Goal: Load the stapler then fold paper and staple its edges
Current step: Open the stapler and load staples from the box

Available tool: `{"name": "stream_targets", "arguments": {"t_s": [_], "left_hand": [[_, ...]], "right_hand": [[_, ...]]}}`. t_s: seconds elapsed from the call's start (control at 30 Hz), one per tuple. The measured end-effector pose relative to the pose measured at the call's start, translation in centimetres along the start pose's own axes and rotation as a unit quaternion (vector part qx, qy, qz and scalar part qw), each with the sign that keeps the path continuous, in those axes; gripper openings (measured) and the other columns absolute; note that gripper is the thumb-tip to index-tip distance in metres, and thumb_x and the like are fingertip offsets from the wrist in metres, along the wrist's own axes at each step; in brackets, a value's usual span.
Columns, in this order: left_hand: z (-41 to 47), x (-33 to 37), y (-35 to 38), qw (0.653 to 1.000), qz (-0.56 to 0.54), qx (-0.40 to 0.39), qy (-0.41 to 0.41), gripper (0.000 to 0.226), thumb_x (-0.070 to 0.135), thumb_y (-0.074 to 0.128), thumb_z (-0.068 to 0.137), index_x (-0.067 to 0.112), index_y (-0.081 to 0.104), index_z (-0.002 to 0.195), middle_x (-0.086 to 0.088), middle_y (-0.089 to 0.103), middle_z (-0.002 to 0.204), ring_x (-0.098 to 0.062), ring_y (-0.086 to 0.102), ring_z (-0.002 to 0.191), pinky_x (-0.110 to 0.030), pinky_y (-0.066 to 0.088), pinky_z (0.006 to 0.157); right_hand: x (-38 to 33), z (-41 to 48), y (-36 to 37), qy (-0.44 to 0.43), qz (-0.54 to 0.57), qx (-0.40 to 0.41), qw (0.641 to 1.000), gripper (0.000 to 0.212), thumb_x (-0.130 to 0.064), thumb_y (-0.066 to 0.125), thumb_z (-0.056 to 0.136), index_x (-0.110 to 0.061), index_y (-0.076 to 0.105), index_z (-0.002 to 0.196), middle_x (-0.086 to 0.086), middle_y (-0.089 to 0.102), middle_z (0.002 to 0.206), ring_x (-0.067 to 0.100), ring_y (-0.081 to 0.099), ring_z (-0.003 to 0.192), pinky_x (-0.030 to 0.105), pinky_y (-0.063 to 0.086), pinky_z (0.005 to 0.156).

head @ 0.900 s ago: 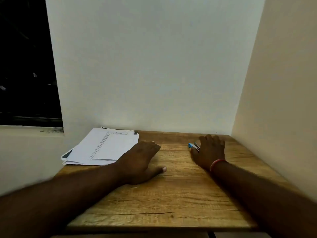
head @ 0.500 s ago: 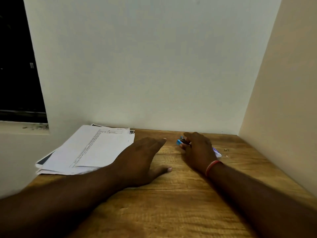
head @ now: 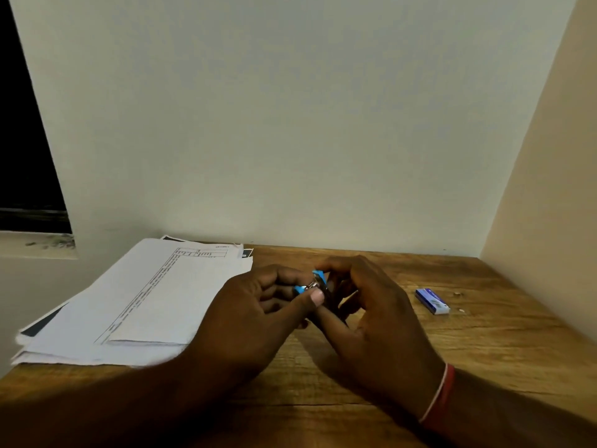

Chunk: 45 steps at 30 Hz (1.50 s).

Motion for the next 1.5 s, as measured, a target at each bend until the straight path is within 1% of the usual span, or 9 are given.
{"name": "stream_targets", "arguments": {"t_s": [0.07, 0.17, 0.27, 0.4, 0.87, 1.03, 1.13, 1.33, 1.5], "left_hand": [[0.0, 0.1, -0.3, 1.000, 0.019, 0.001, 0.007, 0.014, 0.025, 0.090, 0.087, 0.026, 0.087, 0.100, -0.004, 0.088, 0.093, -0.023, 0.087, 0.088, -0.034, 0.069, 0.083], [0.1, 0.8, -0.8, 0.997, 0.072, 0.006, 0.028, 0.016, 0.020, 0.090, 0.091, 0.031, 0.086, 0.102, 0.003, 0.088, 0.094, -0.016, 0.086, 0.088, -0.024, 0.065, 0.082], [0.3, 1.2, -1.4, 0.993, 0.103, 0.010, 0.050, 0.022, 0.022, 0.091, 0.090, 0.032, 0.082, 0.107, 0.004, 0.087, 0.099, -0.015, 0.086, 0.095, -0.036, 0.069, 0.091], [0.4, 1.3, -1.7, 0.992, 0.116, -0.002, 0.056, 0.025, 0.018, 0.090, 0.092, 0.029, 0.080, 0.112, 0.002, 0.088, 0.101, -0.013, 0.086, 0.098, -0.044, 0.069, 0.097], [0.5, 1.1, -2.0, 0.994, 0.098, 0.021, 0.042, 0.030, 0.009, 0.096, 0.084, 0.025, 0.084, 0.106, 0.004, 0.089, 0.096, -0.012, 0.087, 0.093, -0.032, 0.066, 0.092], [1.1, 0.6, -3.3, 0.996, 0.071, 0.053, 0.031, 0.027, 0.007, 0.094, 0.086, 0.020, 0.084, 0.108, 0.000, 0.089, 0.099, -0.017, 0.087, 0.096, -0.042, 0.068, 0.098], [1.2, 0.5, -3.5, 0.995, 0.073, 0.061, 0.028, 0.029, 0.007, 0.096, 0.084, 0.021, 0.084, 0.107, 0.000, 0.089, 0.099, -0.016, 0.087, 0.095, -0.045, 0.067, 0.100], [0.9, 1.1, -3.2, 0.993, 0.093, 0.059, 0.041, 0.036, 0.014, 0.099, 0.080, 0.026, 0.081, 0.108, 0.008, 0.089, 0.096, -0.009, 0.086, 0.095, -0.029, 0.063, 0.091], [0.7, 1.4, -2.8, 0.992, 0.104, 0.044, 0.052, 0.035, 0.015, 0.100, 0.077, 0.026, 0.083, 0.105, 0.009, 0.089, 0.096, -0.008, 0.086, 0.094, -0.025, 0.068, 0.087]], "right_hand": [[0.3, 0.0, 0.0, 0.004, 0.013, -0.002, 1.000, 0.044, -0.037, 0.088, 0.090, -0.038, 0.065, 0.127, -0.021, 0.065, 0.114, 0.009, 0.072, 0.094, 0.028, 0.062, 0.069], [0.6, 0.1, -0.1, 0.005, 0.018, -0.015, 1.000, 0.056, -0.046, 0.090, 0.085, -0.047, 0.061, 0.133, -0.024, 0.068, 0.117, 0.004, 0.072, 0.097, 0.025, 0.063, 0.073], [0.2, 0.2, -0.3, -0.011, 0.014, -0.029, 0.999, 0.057, -0.046, 0.083, 0.091, -0.055, 0.057, 0.140, -0.028, 0.069, 0.114, -0.003, 0.071, 0.103, 0.012, 0.058, 0.079], [0.1, 0.3, -0.3, -0.006, 0.040, -0.045, 0.998, 0.032, -0.040, 0.080, 0.094, -0.045, 0.076, 0.125, -0.026, 0.077, 0.109, -0.003, 0.072, 0.104, 0.009, 0.054, 0.079], [3.0, 0.4, -0.5, 0.062, 0.139, -0.054, 0.987, 0.020, -0.019, 0.089, 0.090, -0.029, 0.084, 0.106, -0.003, 0.083, 0.094, 0.018, 0.080, 0.087, 0.041, 0.069, 0.080], [5.5, 0.8, -0.6, 0.116, 0.195, -0.053, 0.973, 0.016, -0.009, 0.090, 0.088, -0.018, 0.084, 0.101, 0.010, 0.083, 0.095, 0.038, 0.078, 0.092, 0.055, 0.067, 0.086], [6.5, 0.7, -0.4, 0.135, 0.166, -0.073, 0.974, 0.014, -0.015, 0.091, 0.087, -0.023, 0.085, 0.098, 0.003, 0.082, 0.092, 0.027, 0.078, 0.087, 0.045, 0.067, 0.085], [7.2, 0.1, 0.0, 0.179, 0.097, -0.116, 0.972, 0.007, -0.020, 0.088, 0.090, -0.026, 0.084, 0.088, -0.002, 0.079, 0.089, 0.003, 0.068, 0.071, 0.024, 0.056, 0.066], [5.6, 0.3, -0.2, 0.146, -0.009, -0.133, 0.980, 0.010, -0.041, 0.087, 0.089, -0.040, 0.082, 0.098, -0.031, 0.074, 0.102, -0.016, 0.063, 0.097, 0.012, 0.048, 0.070]]}}
Point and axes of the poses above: each hand's wrist, its own z-axis towards the middle knuckle, its own y-axis out of the palm, x = y × z, the point moved 10 cm from there along z, towards the middle knuckle
